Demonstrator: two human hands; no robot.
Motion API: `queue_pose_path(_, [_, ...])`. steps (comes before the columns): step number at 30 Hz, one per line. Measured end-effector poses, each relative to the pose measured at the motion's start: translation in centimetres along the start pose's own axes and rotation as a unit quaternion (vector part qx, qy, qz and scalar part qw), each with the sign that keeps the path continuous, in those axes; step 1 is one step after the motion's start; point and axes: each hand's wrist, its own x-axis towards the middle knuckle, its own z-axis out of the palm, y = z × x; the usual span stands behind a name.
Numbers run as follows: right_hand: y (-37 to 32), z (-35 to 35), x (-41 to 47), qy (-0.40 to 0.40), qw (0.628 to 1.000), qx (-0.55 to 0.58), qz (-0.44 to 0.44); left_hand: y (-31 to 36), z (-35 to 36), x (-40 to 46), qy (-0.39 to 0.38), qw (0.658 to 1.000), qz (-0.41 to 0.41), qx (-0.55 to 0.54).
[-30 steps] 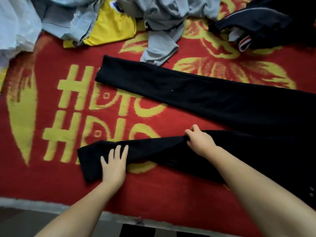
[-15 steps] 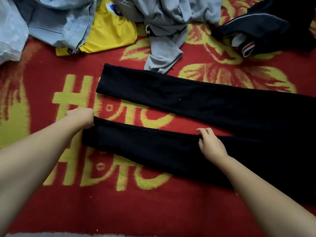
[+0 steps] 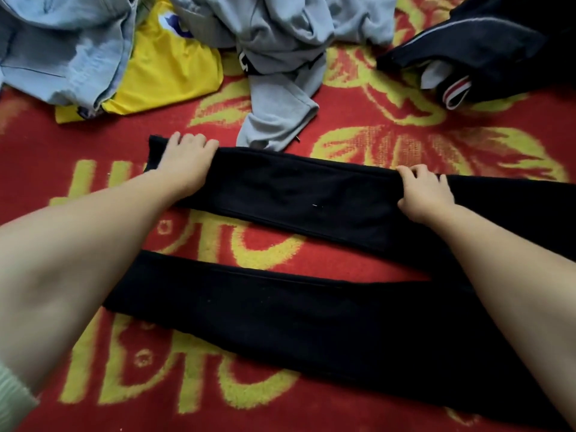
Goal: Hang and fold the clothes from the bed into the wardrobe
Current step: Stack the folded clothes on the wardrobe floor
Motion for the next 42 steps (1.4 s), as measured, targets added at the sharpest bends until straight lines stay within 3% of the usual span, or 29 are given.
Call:
queue_pose_path(2, [0.3, 0.7, -0.3, 0.08, 0.995, -0.06, -0.017, -0.6, 0.7, -1.7, 0.115, 0.993, -0.012, -0.01])
queue_pose_path(5, [2.0, 1.1, -3.2, 0.177, 0.98, -0.017, -0.087, -1.7, 1.8, -6.1, 0.148, 0.988, -0.003, -0.052])
queue_pose_path(9, [4.2, 0.6, -10.7, 0.118, 0.967, 0.05, -0.219, -2.6, 2.0, -12.9, 0.15, 0.985, 0.054, -0.062])
queue_pose_path(15, [2.4, 3.0, -20.6, -0.007, 0.949, -0.015, -0.314, -3.7, 3.9, -22.5, 0.131, 0.981, 0.123, -0.07])
queue_pose_path(18, [1.3, 6.5, -23.5, -0.066, 0.943, -0.07, -0.32, -3.8, 6.2, -25.6, 0.04, 0.989, 0.138, -0.02])
queue_pose_path(22, [0.6, 8.5, -24.0, -0.171, 0.948, -0.062, -0.261, -1.9, 6.8, -26.2, -0.248, 0.961, 0.09, 0.089])
queue_pose_path(24, [0.5, 8.4, -23.9, -0.145, 0.948, -0.046, -0.28, -0.6, 5.4, -25.4, -0.276, 0.956, 0.062, 0.081])
queue_pose_path(28, [5.6, 4.7, -22.9, -0.004, 0.975, 0.078, -0.206, 7.0, 0.7, -21.7, -0.115, 0.986, 0.12, -0.002])
queue_pose_path(30, [10.7, 2.4, -21.5, 0.035, 0.985, 0.089, -0.141, 14.0, -2.5, -19.4, -0.109, 0.976, 0.166, -0.093])
queue_pose_path(34, [19.8, -0.1, -17.9, 0.039, 0.997, 0.044, -0.054, 29.3, -7.3, -16.0, -0.067, 0.947, 0.223, -0.22])
queue_pose_path(36, [23.1, -0.4, -15.8, 0.034, 0.998, 0.002, -0.049, 36.3, -8.1, -14.6, -0.071, 0.94, 0.191, -0.274])
queue_pose_path(39, [26.6, -0.6, -12.4, 0.028, 0.996, -0.063, -0.064, 44.4, -7.9, -12.6, -0.135, 0.929, 0.045, -0.342])
queue_pose_path(42, [28.5, -0.8, -9.5, -0.001, 0.985, -0.154, -0.071, 47.8, -6.7, -12.1, -0.084, 0.924, -0.02, -0.373])
